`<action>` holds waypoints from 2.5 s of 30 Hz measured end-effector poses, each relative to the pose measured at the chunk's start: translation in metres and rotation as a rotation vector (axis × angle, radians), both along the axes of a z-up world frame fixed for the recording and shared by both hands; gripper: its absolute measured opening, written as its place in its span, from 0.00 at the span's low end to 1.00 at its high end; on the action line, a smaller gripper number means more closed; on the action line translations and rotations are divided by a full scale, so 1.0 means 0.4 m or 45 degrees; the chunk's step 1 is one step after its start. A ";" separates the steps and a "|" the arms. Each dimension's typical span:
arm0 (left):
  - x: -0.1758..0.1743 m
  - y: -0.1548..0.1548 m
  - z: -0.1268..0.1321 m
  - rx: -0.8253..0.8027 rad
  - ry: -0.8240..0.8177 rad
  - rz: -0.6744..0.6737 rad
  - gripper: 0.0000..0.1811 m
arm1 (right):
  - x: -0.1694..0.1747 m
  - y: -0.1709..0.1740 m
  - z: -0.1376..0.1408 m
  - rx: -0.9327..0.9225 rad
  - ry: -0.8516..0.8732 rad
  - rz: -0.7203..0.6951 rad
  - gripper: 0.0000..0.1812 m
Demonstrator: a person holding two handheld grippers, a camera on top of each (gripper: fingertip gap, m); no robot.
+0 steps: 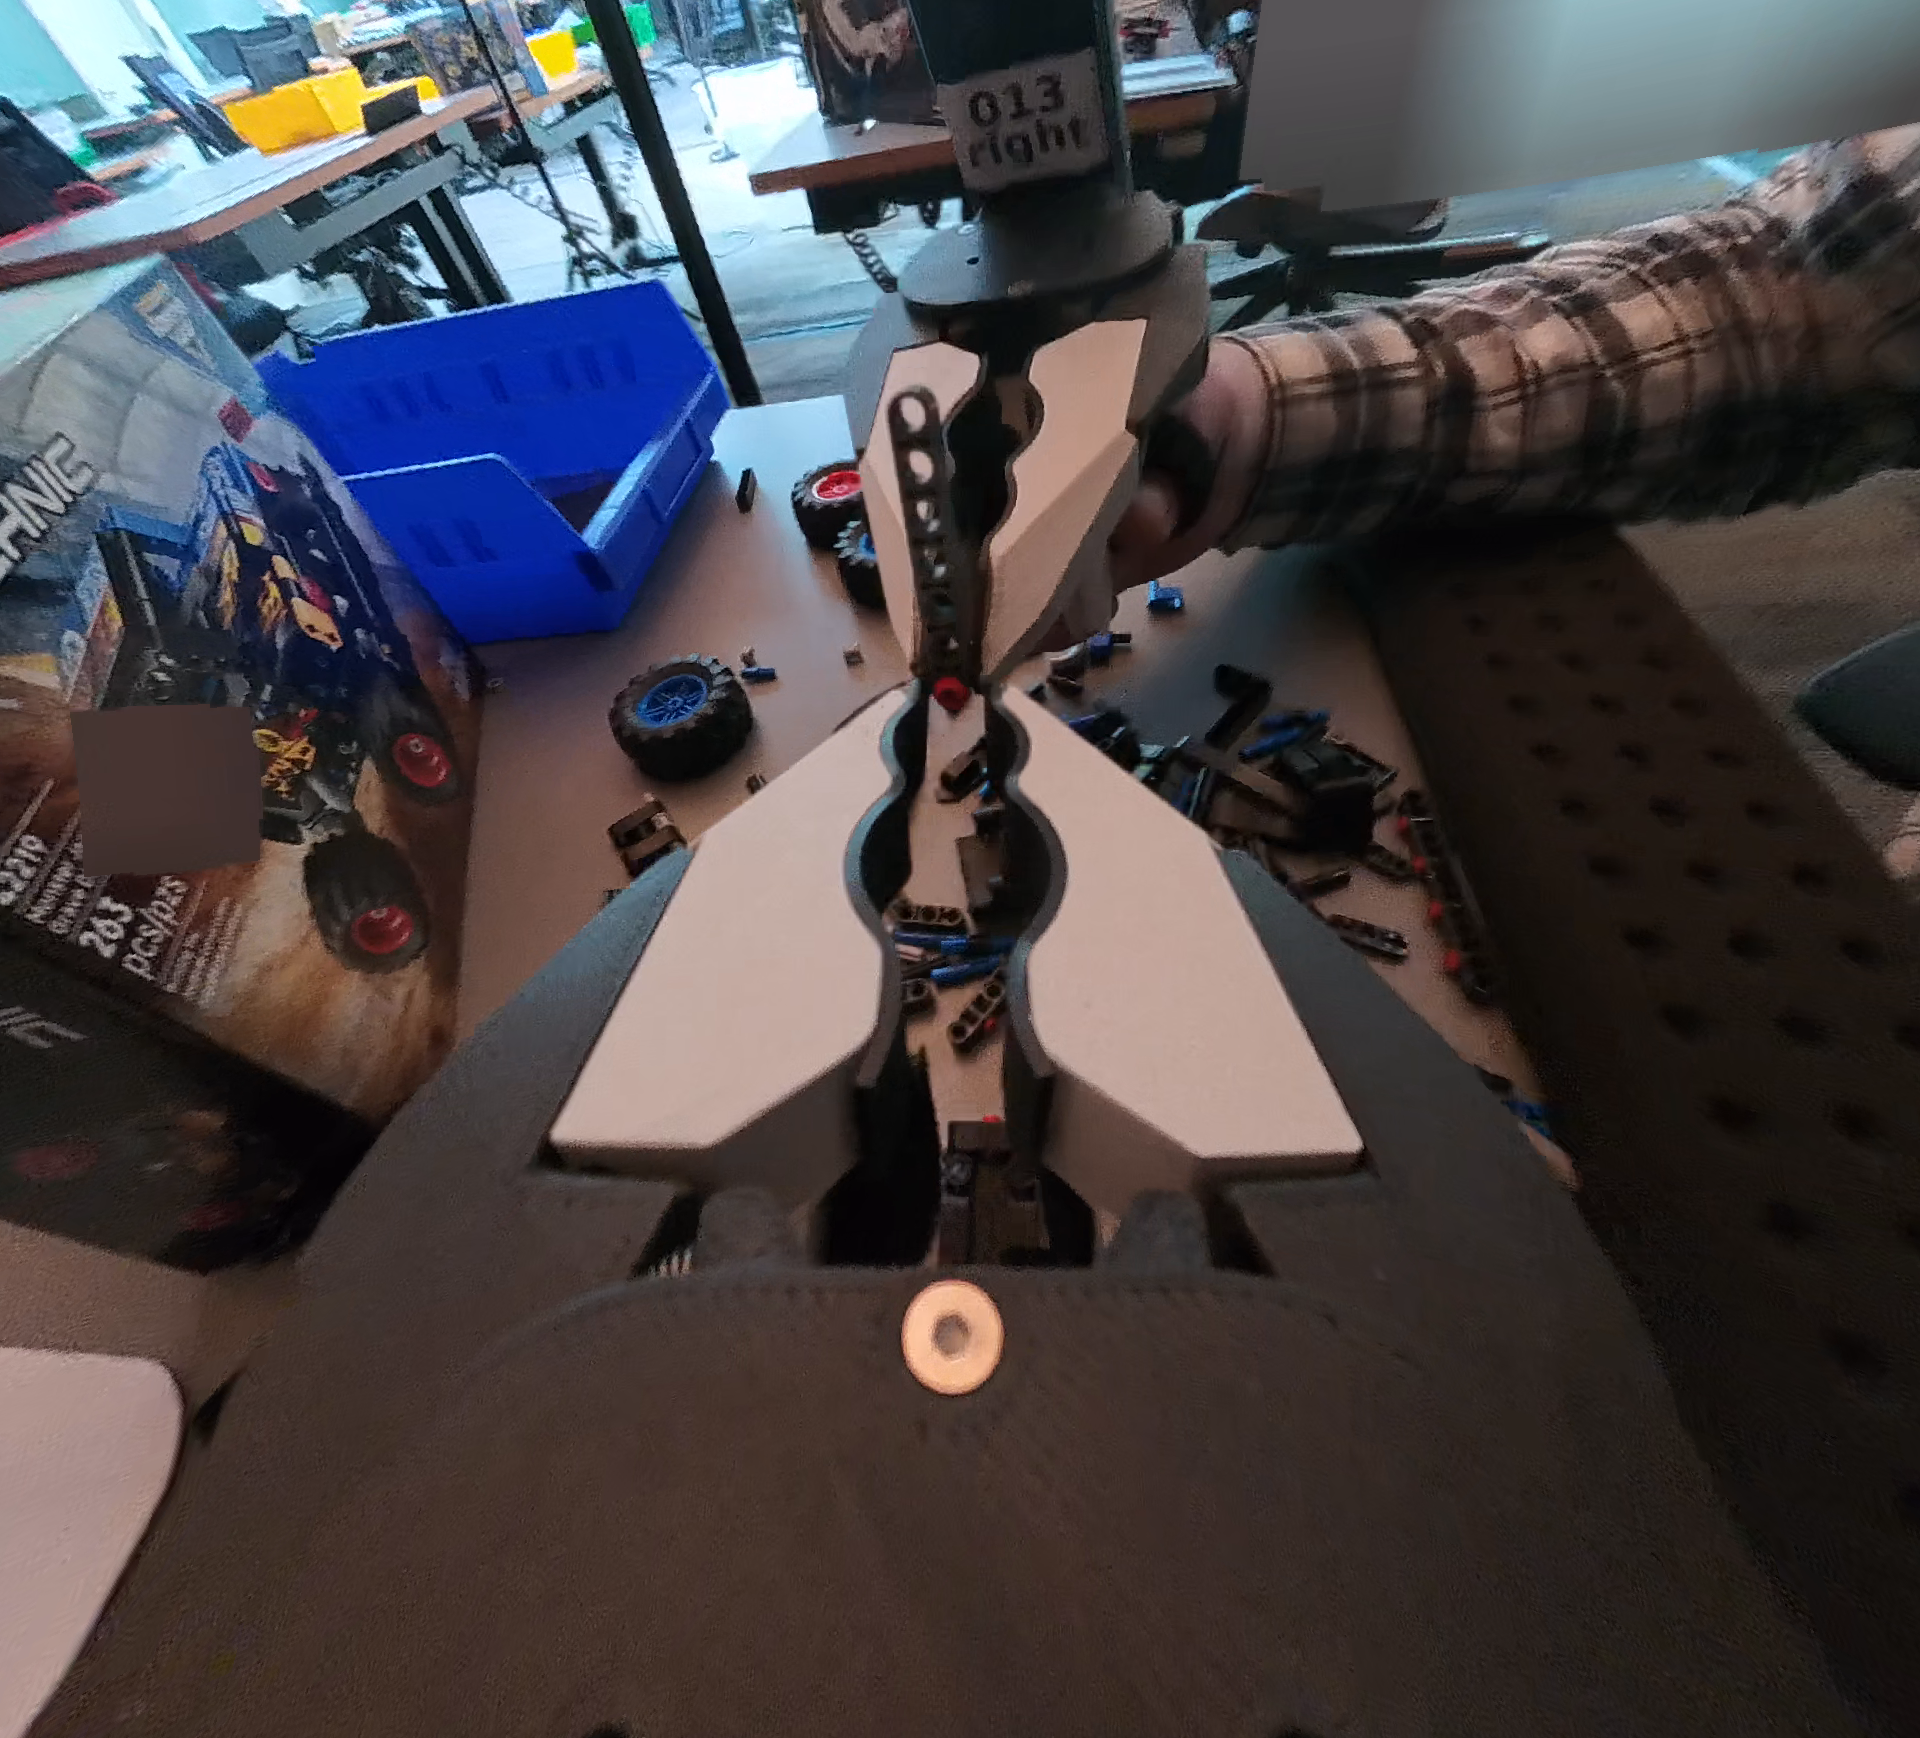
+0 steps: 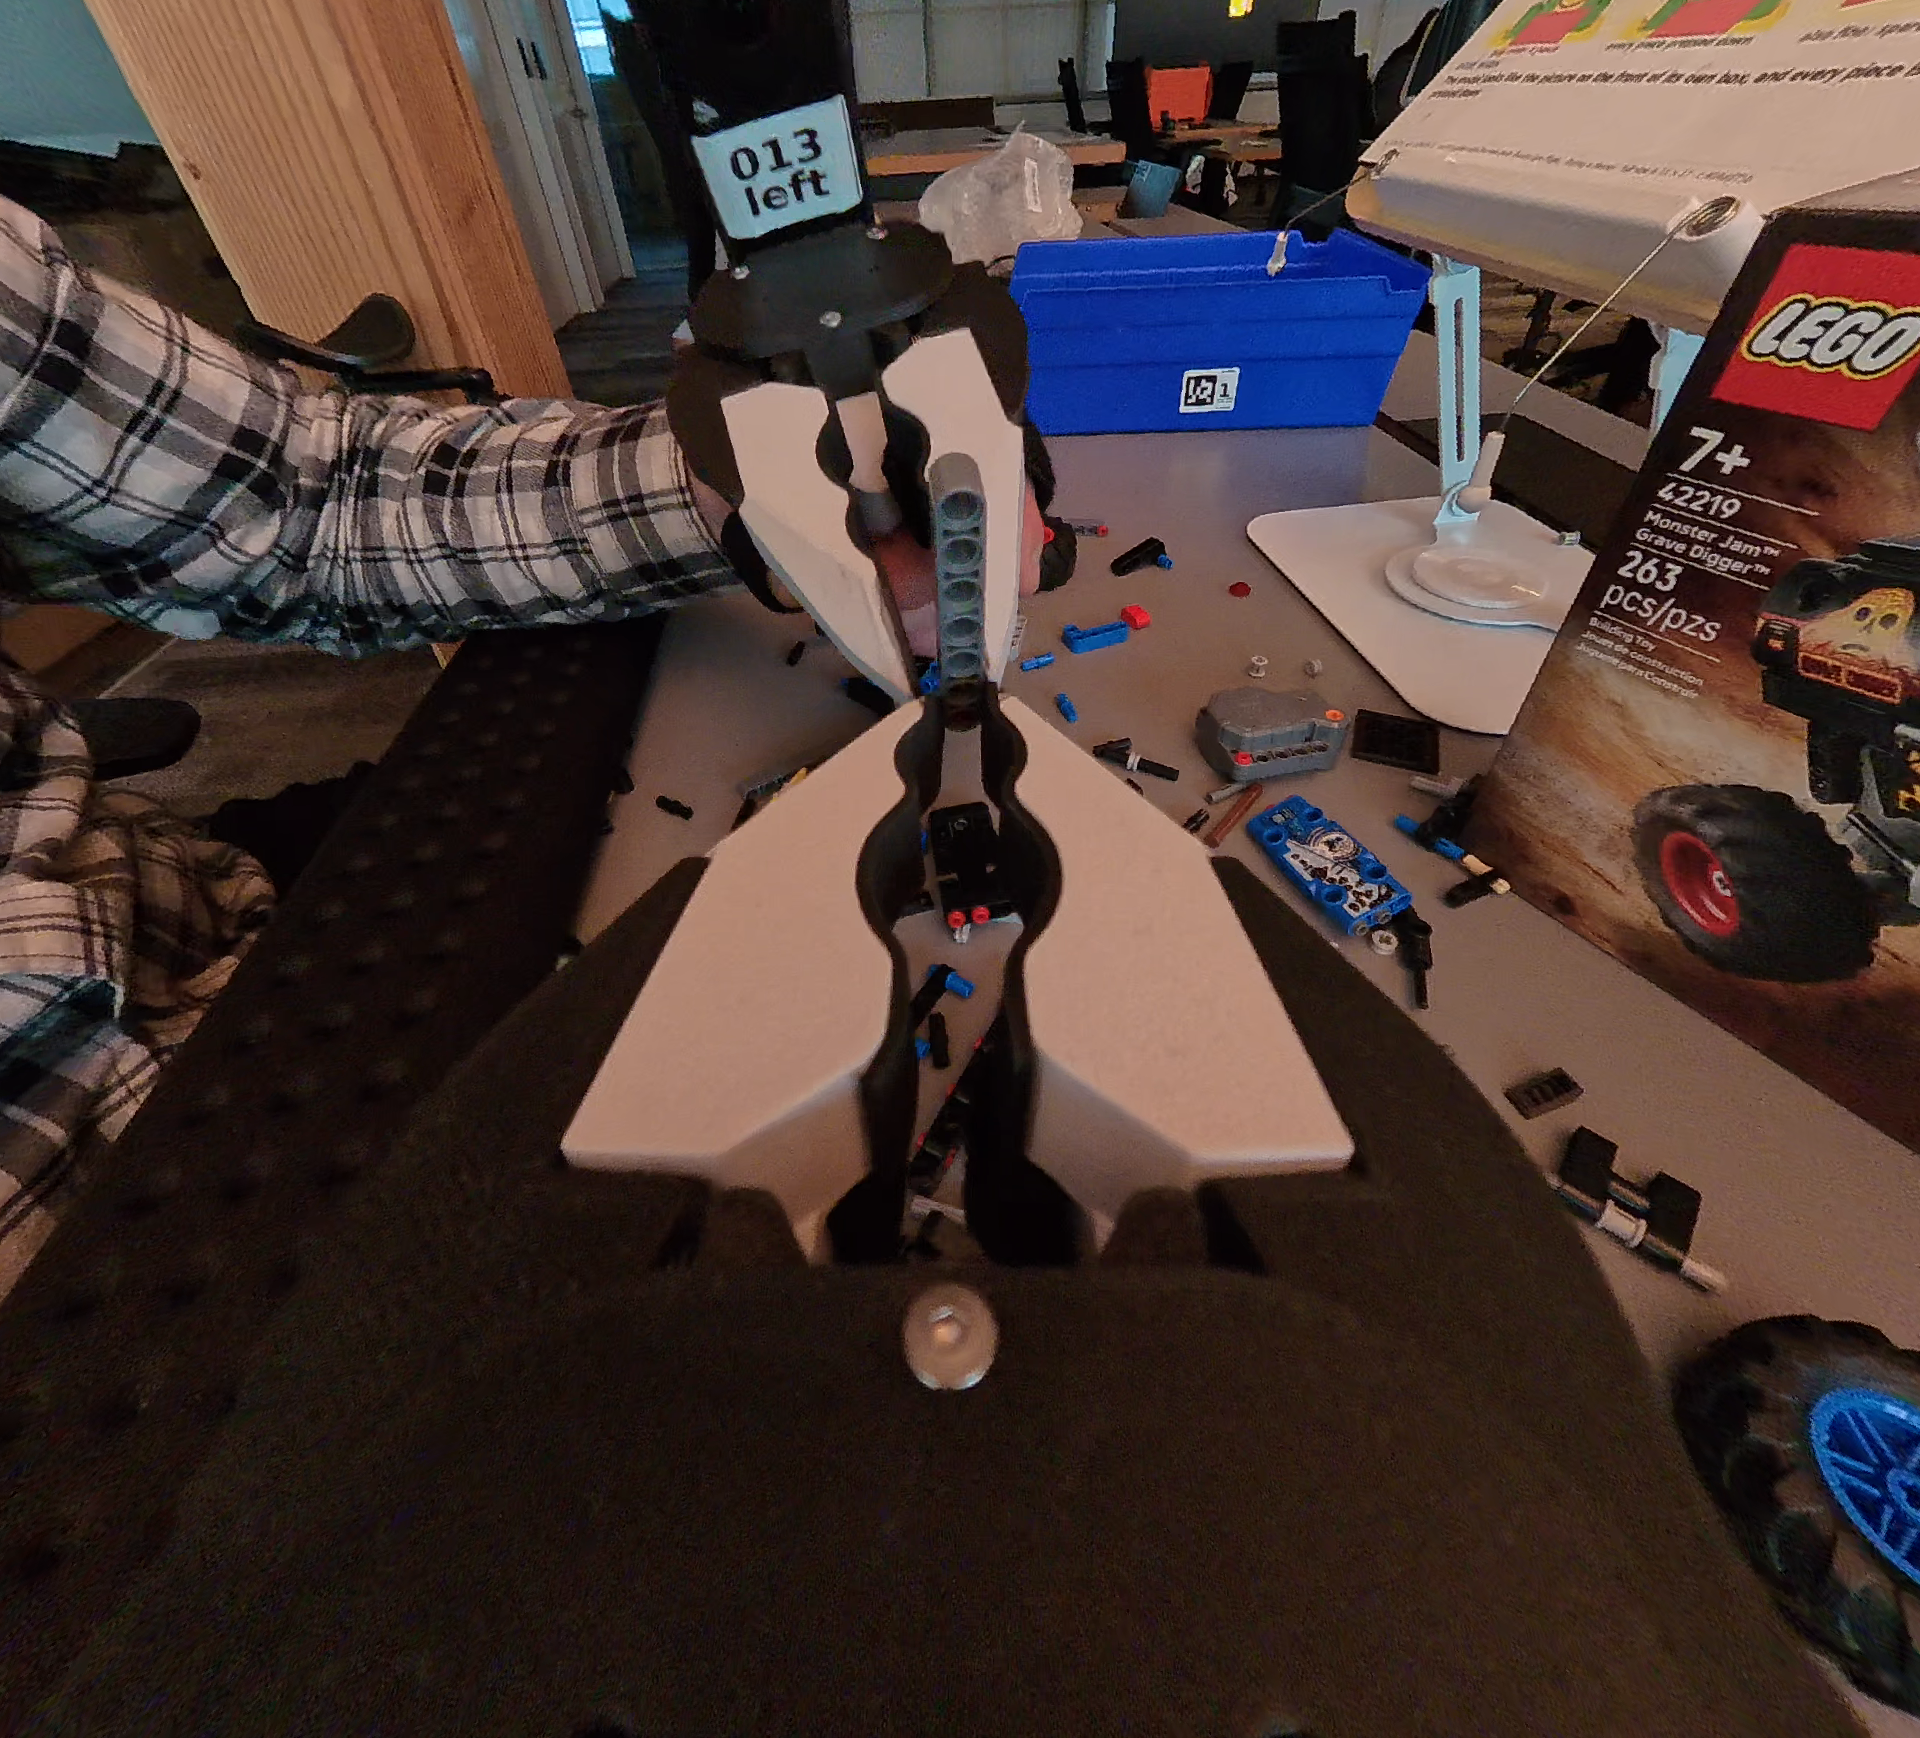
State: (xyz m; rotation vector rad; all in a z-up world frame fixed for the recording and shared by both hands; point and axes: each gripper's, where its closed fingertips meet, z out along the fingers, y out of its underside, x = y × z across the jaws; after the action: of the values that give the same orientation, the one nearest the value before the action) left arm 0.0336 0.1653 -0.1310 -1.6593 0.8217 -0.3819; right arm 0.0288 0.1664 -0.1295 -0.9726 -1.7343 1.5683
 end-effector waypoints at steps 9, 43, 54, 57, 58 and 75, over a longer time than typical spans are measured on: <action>0.005 -0.004 0.007 0.031 0.021 -0.004 0.01 | 0.003 -0.009 -0.005 0.029 0.003 0.020 0.02; 0.039 -0.066 -0.065 -0.144 0.200 -0.222 0.01 | 0.038 -0.068 -0.056 0.408 -0.011 0.147 0.02; 0.020 -0.020 -0.057 -0.111 0.177 -0.061 0.00 | 0.023 -0.024 -0.046 0.369 -0.015 0.035 0.02; 0.014 -0.017 -0.053 -0.079 0.189 -0.046 0.00 | 0.022 -0.021 -0.045 0.344 -0.017 0.035 0.02; 0.017 -0.018 -0.050 -0.062 0.190 -0.049 0.00 | 0.022 -0.021 -0.043 0.336 -0.014 0.037 0.02; 0.017 -0.010 -0.047 0.017 0.267 -0.016 0.02 | 0.026 -0.024 -0.037 0.324 -0.009 0.046 0.02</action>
State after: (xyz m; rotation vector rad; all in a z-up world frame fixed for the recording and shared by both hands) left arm 0.0406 0.1614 -0.1497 -1.7015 0.9880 -0.2123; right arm 0.0391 0.1567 -0.1442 -0.8250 -1.9096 1.3252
